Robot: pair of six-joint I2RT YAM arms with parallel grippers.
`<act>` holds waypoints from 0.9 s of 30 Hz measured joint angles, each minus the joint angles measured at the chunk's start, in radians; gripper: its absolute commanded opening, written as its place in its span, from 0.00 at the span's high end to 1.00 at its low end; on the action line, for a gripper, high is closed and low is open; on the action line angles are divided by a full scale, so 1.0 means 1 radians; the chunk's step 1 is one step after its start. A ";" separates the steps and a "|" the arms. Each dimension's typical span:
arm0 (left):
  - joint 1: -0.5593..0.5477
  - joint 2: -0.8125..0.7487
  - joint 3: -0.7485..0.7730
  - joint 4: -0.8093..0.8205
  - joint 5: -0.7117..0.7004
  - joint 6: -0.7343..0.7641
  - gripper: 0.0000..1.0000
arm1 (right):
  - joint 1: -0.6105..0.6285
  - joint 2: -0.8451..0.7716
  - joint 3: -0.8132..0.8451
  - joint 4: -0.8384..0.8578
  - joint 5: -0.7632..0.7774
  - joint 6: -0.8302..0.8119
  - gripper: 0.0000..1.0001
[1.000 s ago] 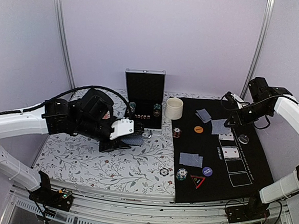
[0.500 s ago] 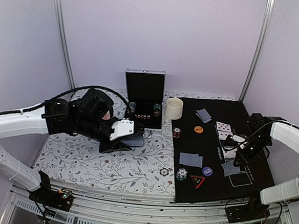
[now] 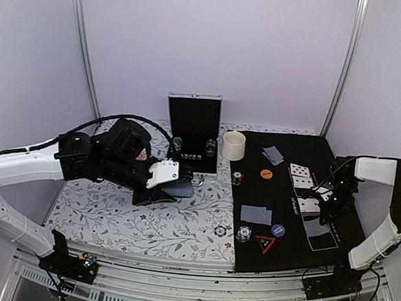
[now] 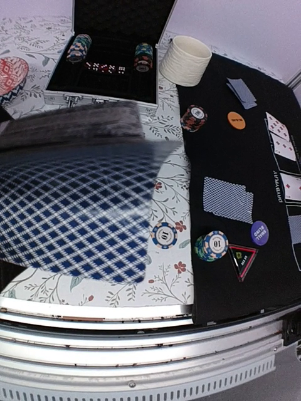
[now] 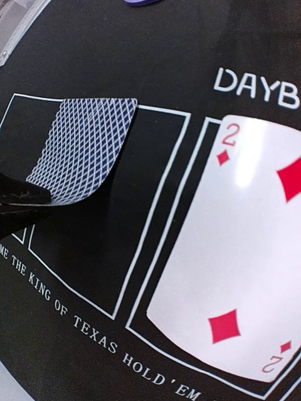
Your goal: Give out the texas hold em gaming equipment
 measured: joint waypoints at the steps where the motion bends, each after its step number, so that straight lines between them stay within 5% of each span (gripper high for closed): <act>1: 0.000 -0.001 0.000 0.000 0.000 0.000 0.61 | -0.001 0.011 0.006 0.007 0.000 0.005 0.98; 15: 0.000 -0.001 0.000 0.001 0.000 0.000 0.61 | -0.052 0.089 0.041 0.049 -0.004 0.035 0.97; 21: 0.000 -0.001 -0.002 0.002 0.000 0.001 0.61 | -0.053 0.094 0.047 0.061 0.018 0.036 0.51; 25: 0.000 -0.001 -0.003 0.003 -0.001 0.001 0.61 | -0.051 0.056 0.047 0.063 0.043 0.037 0.03; 27: 0.000 -0.001 -0.004 0.003 -0.001 0.001 0.61 | -0.041 0.025 0.054 0.055 0.067 0.036 0.01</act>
